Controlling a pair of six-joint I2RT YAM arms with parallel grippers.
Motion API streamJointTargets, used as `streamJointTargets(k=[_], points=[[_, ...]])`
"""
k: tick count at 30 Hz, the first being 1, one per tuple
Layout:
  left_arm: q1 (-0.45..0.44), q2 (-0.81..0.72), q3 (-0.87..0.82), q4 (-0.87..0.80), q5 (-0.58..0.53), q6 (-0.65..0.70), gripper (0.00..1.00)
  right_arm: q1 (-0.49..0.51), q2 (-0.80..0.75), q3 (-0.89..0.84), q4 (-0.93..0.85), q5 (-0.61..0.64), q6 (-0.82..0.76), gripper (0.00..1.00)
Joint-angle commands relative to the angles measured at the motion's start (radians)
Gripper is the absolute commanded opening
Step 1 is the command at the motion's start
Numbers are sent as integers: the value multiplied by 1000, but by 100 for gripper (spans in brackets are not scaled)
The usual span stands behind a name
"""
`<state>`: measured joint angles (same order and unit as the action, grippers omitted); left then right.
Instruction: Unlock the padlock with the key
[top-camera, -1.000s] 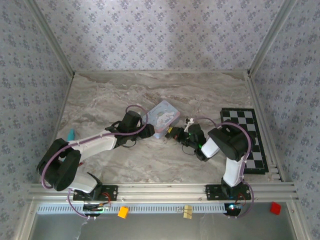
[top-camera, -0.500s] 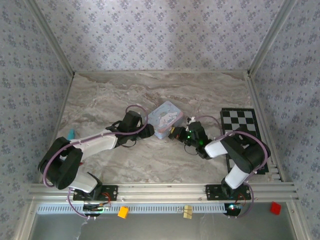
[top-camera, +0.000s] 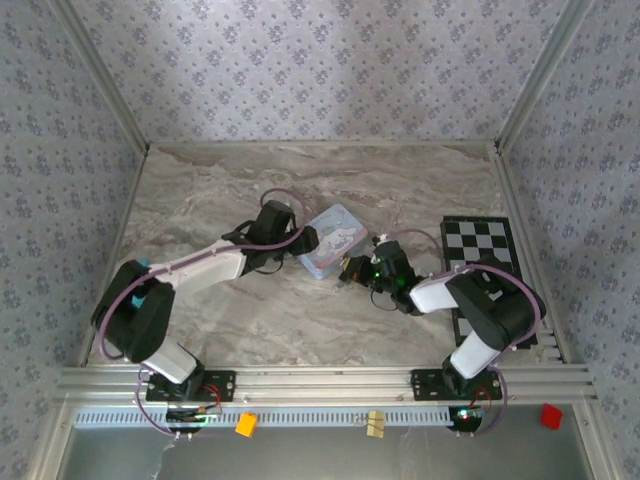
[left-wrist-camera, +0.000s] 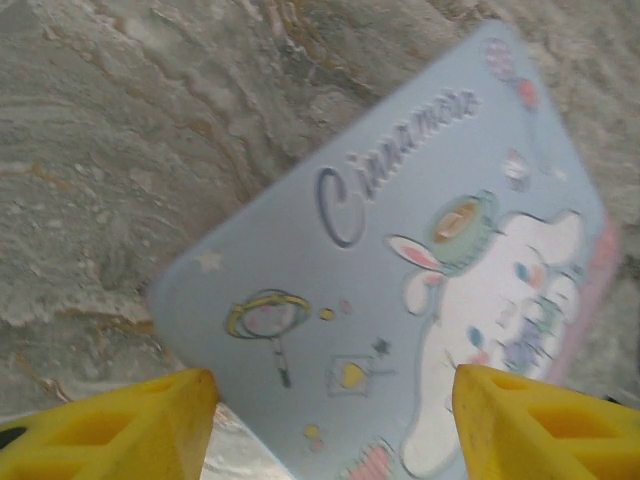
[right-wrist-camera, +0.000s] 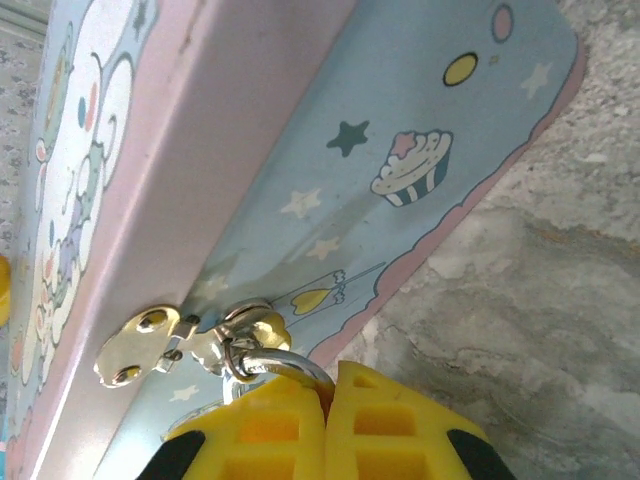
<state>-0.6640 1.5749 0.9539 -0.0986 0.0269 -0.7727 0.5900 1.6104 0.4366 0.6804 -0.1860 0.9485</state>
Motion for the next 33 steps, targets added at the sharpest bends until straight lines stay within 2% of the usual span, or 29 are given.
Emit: streamJointTargets(k=[1,6,10,21,26,33], points=[[-4,50,34,-98,-53,44,65,-16,-40,9,-59,13,-23,0],[-3,66,7,-77,-53,35,64,-58,-48,-4,-9,-21,20,0],[-5,71,-21,-68,-46,33,63,-102,-5,-18,143,-101,132,0],[-2,49,-73,-39,-49,23,62,-108,-46,-4,76,-66,130,0],[17,41,-70,-30,-32,36,62,-110,-170,-4,-123,-38,48,0],[28,-40,-77,-1,40,69,68,-117,-417,37,-593,32,-154,0]])
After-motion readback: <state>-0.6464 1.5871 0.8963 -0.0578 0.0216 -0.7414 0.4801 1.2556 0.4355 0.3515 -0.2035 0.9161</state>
